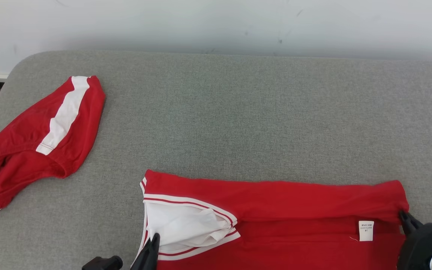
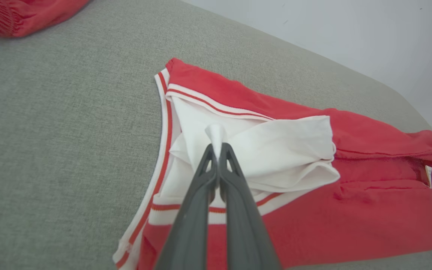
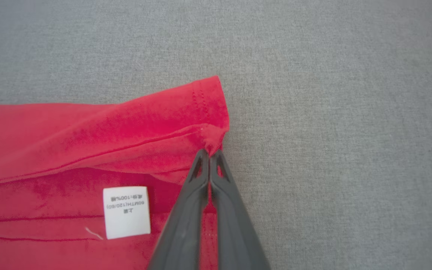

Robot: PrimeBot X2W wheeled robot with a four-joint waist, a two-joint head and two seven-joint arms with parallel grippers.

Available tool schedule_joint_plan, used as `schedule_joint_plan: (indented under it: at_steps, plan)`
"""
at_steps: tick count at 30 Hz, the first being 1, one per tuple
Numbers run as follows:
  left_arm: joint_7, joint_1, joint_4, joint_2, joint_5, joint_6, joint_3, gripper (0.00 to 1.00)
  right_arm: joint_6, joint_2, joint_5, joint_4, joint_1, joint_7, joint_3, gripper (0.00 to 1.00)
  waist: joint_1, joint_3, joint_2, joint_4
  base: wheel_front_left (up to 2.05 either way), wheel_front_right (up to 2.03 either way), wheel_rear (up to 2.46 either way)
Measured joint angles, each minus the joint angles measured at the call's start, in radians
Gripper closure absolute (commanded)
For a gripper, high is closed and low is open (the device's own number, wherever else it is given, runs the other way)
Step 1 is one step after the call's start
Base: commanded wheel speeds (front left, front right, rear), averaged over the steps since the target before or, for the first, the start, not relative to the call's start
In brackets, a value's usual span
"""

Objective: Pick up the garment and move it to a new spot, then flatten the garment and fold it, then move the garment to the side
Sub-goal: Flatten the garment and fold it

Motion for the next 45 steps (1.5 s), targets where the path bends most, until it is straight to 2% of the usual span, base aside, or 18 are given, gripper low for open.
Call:
schedule_joint_plan:
  at_steps: [13,14,15,16,17,38,40,41,42,45]
  plan:
    - [0.034,0.02,0.002,0.012,-0.004,0.008,0.002,1.0,0.0,0.039,-0.052,-0.035,0.07,0.068,-0.054,1.0,0.0,0.0,0.0,0.003,0.0,0.0,0.0]
    - [0.036,0.02,0.002,0.012,-0.004,0.008,0.002,1.0,0.0,0.041,-0.053,-0.038,0.07,0.071,-0.054,0.96,0.0,0.001,0.0,0.003,0.0,0.0,0.0]
    - [0.041,0.02,0.001,0.012,-0.004,0.008,0.001,1.0,0.0,0.043,-0.054,-0.04,0.069,0.076,-0.054,0.83,0.0,0.002,0.0,0.003,0.0,0.0,0.0]
    - [0.043,0.02,0.001,0.012,-0.005,0.008,0.0,1.0,0.0,0.044,-0.057,-0.04,0.069,0.079,-0.056,0.06,0.0,0.003,0.0,0.004,0.0,0.0,0.0]
    - [0.045,0.02,0.001,0.012,-0.005,0.008,-0.003,1.0,0.0,0.05,-0.058,-0.04,0.069,0.079,-0.064,0.0,0.0,0.004,0.0,0.005,0.0,0.0,0.0]
    - [0.087,0.039,0.032,0.018,-0.013,0.008,-0.025,1.0,-0.001,0.085,-0.097,-0.102,0.067,0.127,-0.133,0.0,0.0,0.018,0.0,0.027,0.0,0.0,0.0]
    - [0.087,0.038,0.034,0.018,-0.009,0.008,-0.027,0.33,-0.001,0.087,-0.104,-0.104,0.067,0.131,-0.134,0.0,0.0,0.019,0.0,0.026,0.0,0.0,0.0]
    - [0.088,0.037,0.035,0.018,-0.006,0.008,-0.027,0.04,-0.001,0.088,-0.104,-0.106,0.067,0.132,-0.135,0.0,0.0,0.019,0.0,0.026,0.0,0.0,0.0]
    - [0.091,0.036,0.036,0.019,-0.004,0.008,-0.027,0.0,-0.001,0.09,-0.104,-0.108,0.067,0.133,-0.135,0.0,0.0,0.019,0.0,0.025,0.0,0.0,0.0]
    - [0.101,0.035,0.048,0.026,-0.003,0.009,-0.027,0.0,-0.001,0.092,-0.104,-0.11,0.067,0.14,-0.137,0.0,0.0,0.018,0.0,0.024,0.0,0.0,0.0]
